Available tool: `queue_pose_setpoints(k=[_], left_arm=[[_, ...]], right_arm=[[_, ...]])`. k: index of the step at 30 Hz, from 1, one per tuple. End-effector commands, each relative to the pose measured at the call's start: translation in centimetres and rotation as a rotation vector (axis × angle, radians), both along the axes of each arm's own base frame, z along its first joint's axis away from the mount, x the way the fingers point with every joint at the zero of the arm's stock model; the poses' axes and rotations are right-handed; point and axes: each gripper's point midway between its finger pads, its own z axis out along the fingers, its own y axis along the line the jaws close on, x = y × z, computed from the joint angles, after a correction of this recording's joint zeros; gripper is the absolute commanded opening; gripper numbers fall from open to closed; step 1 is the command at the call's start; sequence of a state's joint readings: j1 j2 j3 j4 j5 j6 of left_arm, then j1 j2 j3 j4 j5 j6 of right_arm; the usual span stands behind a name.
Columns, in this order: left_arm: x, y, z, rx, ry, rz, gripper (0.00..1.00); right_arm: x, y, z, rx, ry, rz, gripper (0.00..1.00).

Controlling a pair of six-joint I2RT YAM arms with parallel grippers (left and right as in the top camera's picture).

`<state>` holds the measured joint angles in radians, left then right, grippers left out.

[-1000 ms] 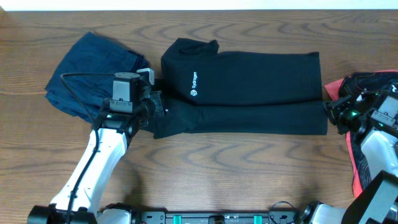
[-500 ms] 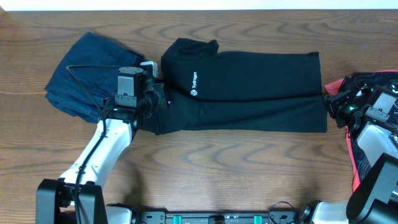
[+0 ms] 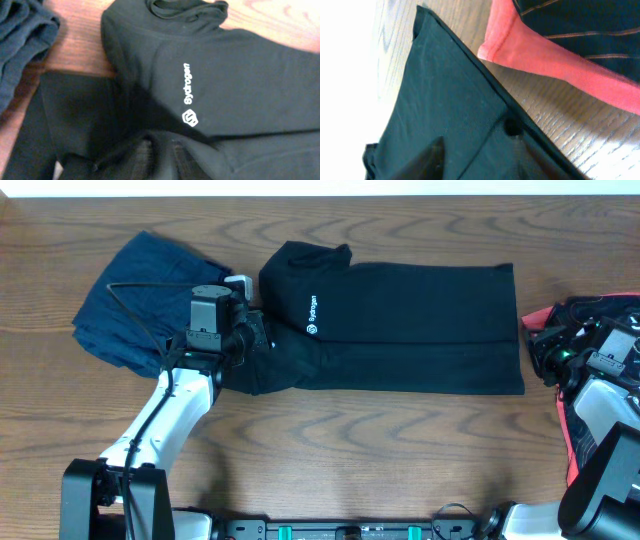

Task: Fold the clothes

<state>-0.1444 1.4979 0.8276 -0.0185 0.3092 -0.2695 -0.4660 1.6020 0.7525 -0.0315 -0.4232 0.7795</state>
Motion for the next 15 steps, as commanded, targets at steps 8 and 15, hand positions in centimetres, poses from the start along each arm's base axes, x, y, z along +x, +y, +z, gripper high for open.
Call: queue_pose_setpoints(k=[8,15], left_arm=[[-1.3,1.4,-0.6,0.012,0.088,0.024,0.89],[-5.0,-2.1,0.5,-0.128,0.180,-0.125,0.76]], right_arm=[[-1.6,3.3,-0.8,-0.068,0.013,0.317,0.89],[-5.3,6.2,-2.1,0.025,0.119,0.445,0.62]])
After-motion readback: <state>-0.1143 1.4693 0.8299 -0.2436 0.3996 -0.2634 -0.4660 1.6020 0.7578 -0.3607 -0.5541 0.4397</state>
